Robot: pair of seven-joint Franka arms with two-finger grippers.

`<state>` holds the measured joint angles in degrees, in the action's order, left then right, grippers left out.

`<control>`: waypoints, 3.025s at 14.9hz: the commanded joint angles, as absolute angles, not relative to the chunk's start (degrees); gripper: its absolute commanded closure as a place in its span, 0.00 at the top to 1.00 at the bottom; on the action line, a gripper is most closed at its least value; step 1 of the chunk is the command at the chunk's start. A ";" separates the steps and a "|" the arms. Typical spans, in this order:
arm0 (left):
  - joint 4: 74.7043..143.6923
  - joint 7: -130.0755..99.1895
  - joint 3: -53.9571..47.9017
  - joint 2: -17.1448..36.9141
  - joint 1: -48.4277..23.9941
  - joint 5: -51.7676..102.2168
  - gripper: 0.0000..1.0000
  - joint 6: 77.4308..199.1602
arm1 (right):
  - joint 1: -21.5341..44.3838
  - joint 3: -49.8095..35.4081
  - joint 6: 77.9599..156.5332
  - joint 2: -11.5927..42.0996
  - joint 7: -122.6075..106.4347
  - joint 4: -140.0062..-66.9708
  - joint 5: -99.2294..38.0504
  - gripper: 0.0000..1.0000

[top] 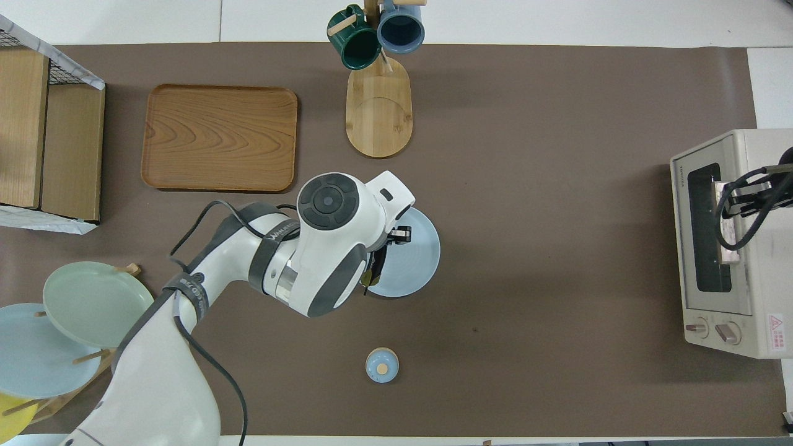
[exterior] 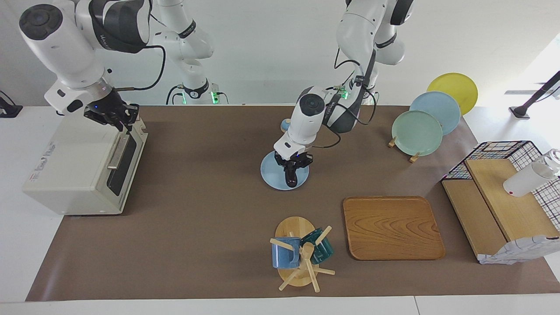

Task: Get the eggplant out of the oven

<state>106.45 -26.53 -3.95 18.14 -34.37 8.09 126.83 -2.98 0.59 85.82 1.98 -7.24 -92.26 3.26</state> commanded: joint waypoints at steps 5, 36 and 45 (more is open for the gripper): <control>94.40 -15.95 -4.04 18.81 -17.08 7.91 0.00 114.87 | -2.82 0.70 84.02 1.24 -5.54 -93.85 -0.18 1.00; 86.57 -1.76 -1.49 13.30 -4.66 2.30 1.00 102.16 | 2.81 6.86 88.51 -2.64 -5.01 -97.65 -0.44 1.00; 93.67 -6.94 -1.84 -0.43 -5.89 1.85 1.00 86.65 | 3.25 6.86 88.77 -2.64 -5.10 -97.38 -0.44 1.00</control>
<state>88.28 -5.16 -1.99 2.49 -5.03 3.05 86.17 3.33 6.57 87.90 -1.85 -5.60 -96.96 1.10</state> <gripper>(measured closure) 0.000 0.000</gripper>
